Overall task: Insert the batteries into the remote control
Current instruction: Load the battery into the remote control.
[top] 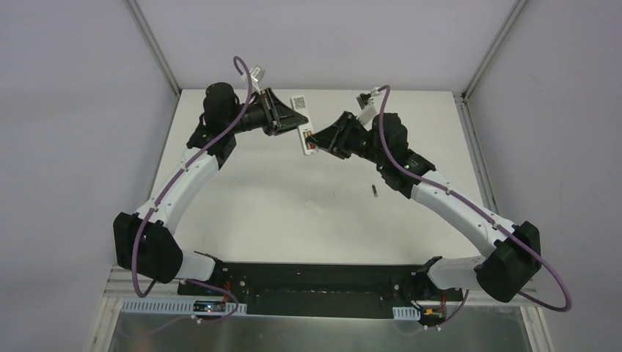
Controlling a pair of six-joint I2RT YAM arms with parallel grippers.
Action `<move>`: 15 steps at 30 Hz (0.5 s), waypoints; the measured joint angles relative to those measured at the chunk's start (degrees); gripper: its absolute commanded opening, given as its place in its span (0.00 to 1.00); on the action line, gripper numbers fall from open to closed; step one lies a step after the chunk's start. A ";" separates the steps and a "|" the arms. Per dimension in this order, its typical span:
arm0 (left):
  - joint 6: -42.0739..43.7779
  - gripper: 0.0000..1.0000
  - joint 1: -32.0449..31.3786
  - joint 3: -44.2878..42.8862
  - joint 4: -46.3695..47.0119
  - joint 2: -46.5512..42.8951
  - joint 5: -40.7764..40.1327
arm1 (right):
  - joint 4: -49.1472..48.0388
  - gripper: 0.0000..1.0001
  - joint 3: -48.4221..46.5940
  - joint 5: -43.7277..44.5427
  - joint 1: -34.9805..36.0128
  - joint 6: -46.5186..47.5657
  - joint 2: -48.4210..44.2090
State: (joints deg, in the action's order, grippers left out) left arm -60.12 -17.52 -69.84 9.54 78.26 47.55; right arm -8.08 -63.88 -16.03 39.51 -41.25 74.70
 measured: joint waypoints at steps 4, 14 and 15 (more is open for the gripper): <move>0.11 0.00 0.33 0.00 -0.44 0.22 0.00 | 0.20 0.35 -0.50 -0.17 0.02 0.76 0.59; 0.33 0.00 0.39 -0.17 -0.81 0.81 0.04 | 1.16 0.27 -0.83 -1.57 -1.05 1.97 0.81; 0.07 0.00 0.39 -0.26 -0.83 0.96 0.09 | 1.14 0.32 -0.83 -1.90 -1.20 2.27 0.81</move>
State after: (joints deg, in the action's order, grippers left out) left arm -60.05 -17.12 -70.11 8.71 79.22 47.64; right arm -6.94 -64.71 -17.93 38.30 -38.98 75.50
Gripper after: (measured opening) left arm 0.226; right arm 0.292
